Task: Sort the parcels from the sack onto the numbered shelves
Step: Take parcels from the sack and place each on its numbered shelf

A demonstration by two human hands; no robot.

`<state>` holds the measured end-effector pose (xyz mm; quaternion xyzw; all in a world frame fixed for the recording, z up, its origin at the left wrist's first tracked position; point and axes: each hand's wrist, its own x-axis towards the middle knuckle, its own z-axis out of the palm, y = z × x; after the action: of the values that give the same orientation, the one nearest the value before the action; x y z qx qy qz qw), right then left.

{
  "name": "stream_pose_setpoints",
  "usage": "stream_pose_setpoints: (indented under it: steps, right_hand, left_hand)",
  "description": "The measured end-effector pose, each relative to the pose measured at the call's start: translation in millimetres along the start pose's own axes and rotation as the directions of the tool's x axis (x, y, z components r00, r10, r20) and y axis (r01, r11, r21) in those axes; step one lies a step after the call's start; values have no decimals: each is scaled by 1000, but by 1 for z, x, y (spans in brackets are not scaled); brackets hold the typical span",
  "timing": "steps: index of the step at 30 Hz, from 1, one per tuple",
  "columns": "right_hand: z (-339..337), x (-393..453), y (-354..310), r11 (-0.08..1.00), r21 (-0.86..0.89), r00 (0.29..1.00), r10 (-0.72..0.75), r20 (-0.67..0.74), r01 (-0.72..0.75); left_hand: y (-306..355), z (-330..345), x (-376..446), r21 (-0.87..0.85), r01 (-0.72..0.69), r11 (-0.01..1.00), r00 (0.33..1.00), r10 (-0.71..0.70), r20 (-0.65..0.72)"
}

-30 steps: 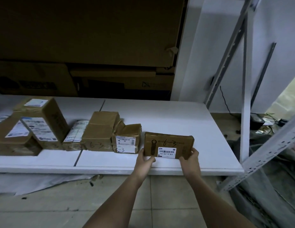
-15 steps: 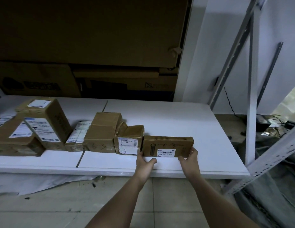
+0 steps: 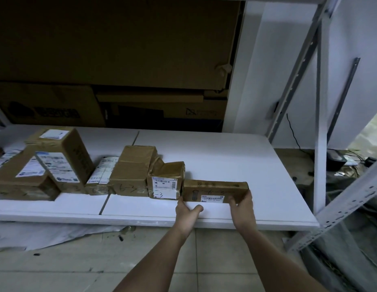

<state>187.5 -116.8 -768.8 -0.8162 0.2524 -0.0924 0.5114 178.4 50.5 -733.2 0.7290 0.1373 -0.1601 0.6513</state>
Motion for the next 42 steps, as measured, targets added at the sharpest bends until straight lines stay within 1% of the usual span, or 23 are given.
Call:
stream_pose_setpoints:
  steps: [4, 7, 10, 13, 19, 23, 25, 27, 30, 32, 34, 36, 39, 40, 41, 42]
  right_hand:
    - [-1, 1, 0, 999, 23, 1000, 24, -9, -23]
    - [0, 3, -2, 998, 48, 999, 50, -5, -50]
    - [1, 6, -4, 997, 54, 999, 47, 0, -47]
    - [1, 9, -8, 996, 73, 999, 51, 1, -51]
    - [-2, 8, -9, 995, 48, 996, 87, 12, -88]
    - [-3, 2, -8, 991, 35, 992, 127, 19, -128]
    - [-3, -1, -9, 987, 20, 987, 160, 15, -160]
    - [-4, -6, -9, 985, -21, 985, 173, -6, -174]
    - [-6, -16, -4, 975, -108, 978, 187, -87, -196]
    - [-8, -21, -1, 963, -175, 976, 185, -115, -203]
    - [-13, -25, -4, 945, -255, 979, 191, -74, -204]
    - [-19, -33, -11, 919, -344, 974, 221, 39, -194]
    - [-40, -46, -44, 862, -464, 926, 324, 192, -205]
    - [-47, -54, -56, 854, -475, 908, 351, 228, -211]
    - [-51, -60, -68, 843, -511, 903, 341, 263, -169]
    - [-62, -68, -92, 888, -400, 882, 361, 303, -226]
  left_hand:
    - [3, 0, -5, -4, 4, 1000, 1000, -4, 8]
    - [6, 2, -7, -10, -36, 999, 999, 36, 25]
    - [11, 3, -8, -13, -57, 998, 997, 57, 44]
    - [12, 2, -7, -1, -45, 999, 998, 45, 49]
    - [9, -1, -12, 53, -9, 999, 998, 5, 63]
    - [8, -1, -15, 74, -26, 997, 998, 22, 60]
    - [6, -2, -15, 90, -27, 996, 999, 23, 44]
    - [2, -4, -14, 110, -4, 994, 1000, 5, -3]
    - [-4, -9, -11, 186, 64, 981, 994, -46, -101]
    - [-7, -13, -11, 243, 91, 966, 990, -60, -129]
    - [-3, -17, -14, 297, 109, 949, 989, -72, -131]
    - [6, -22, -23, 360, 133, 924, 989, -97, -115]
    - [40, -31, -45, 448, 182, 876, 983, -170, -68]
    - [53, -34, -55, 463, 194, 865, 980, -190, -56]
    - [66, -36, -66, 473, 206, 857, 976, -214, -38]
    - [84, -39, -76, 482, 238, 843, 967, -254, -32]
